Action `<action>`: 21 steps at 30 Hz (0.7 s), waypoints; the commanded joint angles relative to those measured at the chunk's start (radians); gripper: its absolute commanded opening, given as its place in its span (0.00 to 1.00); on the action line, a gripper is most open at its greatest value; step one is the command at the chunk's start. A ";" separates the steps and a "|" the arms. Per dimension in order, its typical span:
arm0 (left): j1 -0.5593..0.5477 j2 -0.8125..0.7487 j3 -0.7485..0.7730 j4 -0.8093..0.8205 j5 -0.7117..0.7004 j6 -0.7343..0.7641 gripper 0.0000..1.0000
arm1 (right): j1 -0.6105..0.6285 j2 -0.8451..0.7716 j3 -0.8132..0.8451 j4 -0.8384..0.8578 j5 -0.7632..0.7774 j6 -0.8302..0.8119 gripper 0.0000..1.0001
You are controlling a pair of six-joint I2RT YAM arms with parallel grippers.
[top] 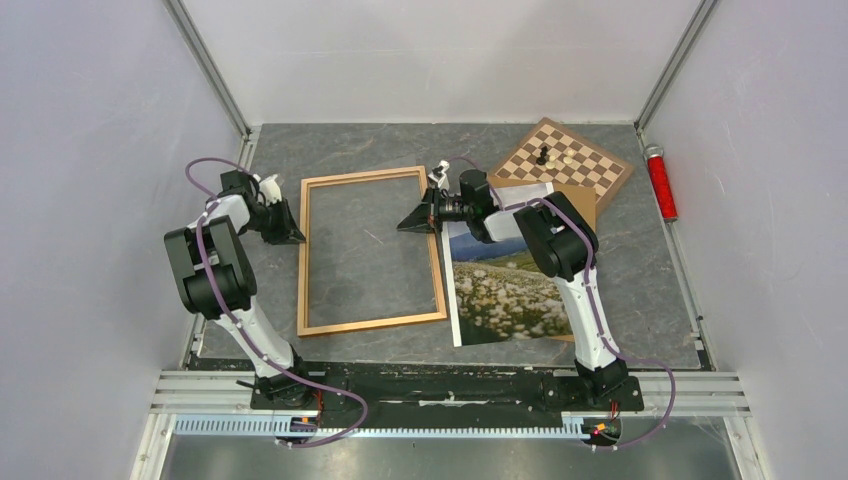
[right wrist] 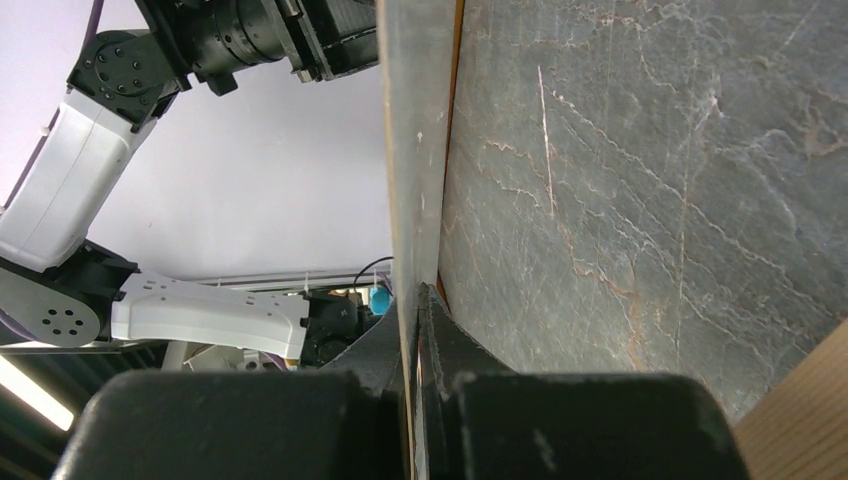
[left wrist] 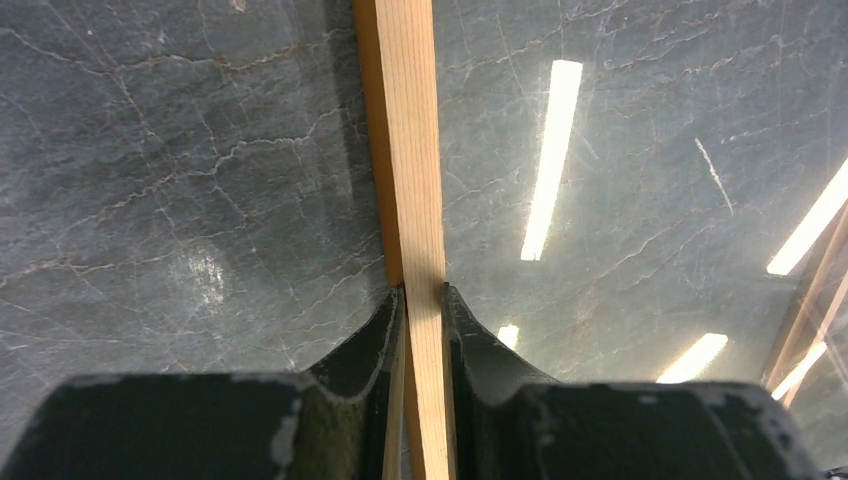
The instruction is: Put the photo into the frame
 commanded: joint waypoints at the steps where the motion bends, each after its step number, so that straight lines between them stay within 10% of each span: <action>1: -0.009 0.010 0.039 -0.012 0.098 0.023 0.20 | 0.016 0.001 0.046 -0.006 -0.005 -0.036 0.00; 21: -0.010 0.003 0.034 -0.002 0.075 0.026 0.20 | 0.018 -0.033 0.038 -0.150 0.022 -0.113 0.00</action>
